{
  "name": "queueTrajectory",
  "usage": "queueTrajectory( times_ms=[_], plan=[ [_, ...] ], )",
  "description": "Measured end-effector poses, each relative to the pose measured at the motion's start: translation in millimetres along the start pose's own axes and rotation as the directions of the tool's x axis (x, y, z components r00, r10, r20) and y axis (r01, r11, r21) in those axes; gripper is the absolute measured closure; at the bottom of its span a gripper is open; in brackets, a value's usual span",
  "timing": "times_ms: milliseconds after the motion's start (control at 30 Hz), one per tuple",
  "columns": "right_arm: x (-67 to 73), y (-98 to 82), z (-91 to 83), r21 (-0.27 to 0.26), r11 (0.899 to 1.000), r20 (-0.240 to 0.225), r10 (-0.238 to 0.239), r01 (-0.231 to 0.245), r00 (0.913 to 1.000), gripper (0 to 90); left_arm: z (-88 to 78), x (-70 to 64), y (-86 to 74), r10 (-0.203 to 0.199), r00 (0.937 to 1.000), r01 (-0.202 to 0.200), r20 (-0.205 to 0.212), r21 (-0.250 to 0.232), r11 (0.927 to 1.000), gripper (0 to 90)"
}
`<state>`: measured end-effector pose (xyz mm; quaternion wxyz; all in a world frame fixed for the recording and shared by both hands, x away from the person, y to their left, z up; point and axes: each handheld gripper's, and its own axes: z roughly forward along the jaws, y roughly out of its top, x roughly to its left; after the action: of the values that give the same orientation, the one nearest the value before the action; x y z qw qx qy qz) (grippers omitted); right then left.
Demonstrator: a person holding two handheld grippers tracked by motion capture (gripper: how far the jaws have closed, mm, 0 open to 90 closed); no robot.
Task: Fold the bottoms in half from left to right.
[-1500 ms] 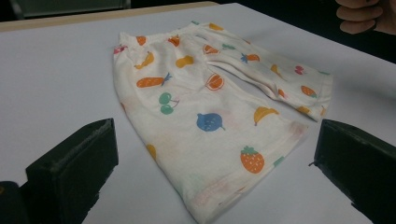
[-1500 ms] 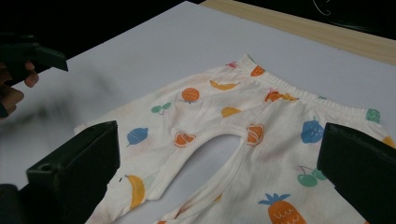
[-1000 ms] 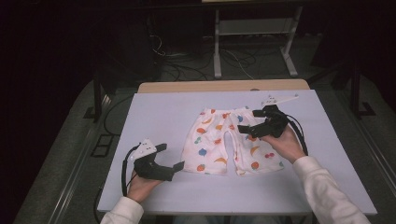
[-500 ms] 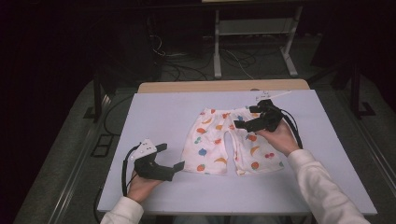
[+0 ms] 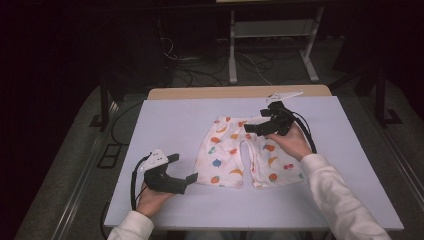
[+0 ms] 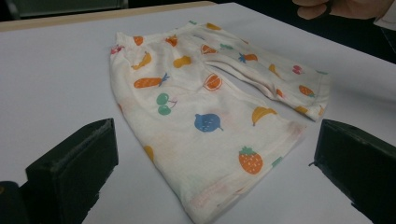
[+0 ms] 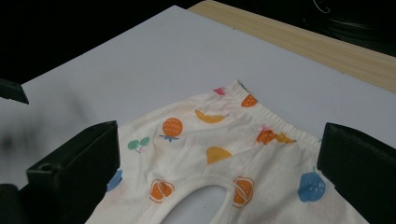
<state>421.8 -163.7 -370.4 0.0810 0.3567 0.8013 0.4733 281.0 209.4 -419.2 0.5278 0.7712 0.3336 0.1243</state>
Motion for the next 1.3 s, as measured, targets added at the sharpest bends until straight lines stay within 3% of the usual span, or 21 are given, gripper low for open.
queueTrajectory(
  times_ms=[1300],
  plan=[
    [3.2, 25.8, 44.7, -0.007, 1.000, 0.015, 0.011, -0.011, 0.9998, 0.0, 1.2, 0.9, 0.0, -0.003, 1.0000, 0.003, 0.001, 0.001, 1.0000, 0.0]
  ],
)
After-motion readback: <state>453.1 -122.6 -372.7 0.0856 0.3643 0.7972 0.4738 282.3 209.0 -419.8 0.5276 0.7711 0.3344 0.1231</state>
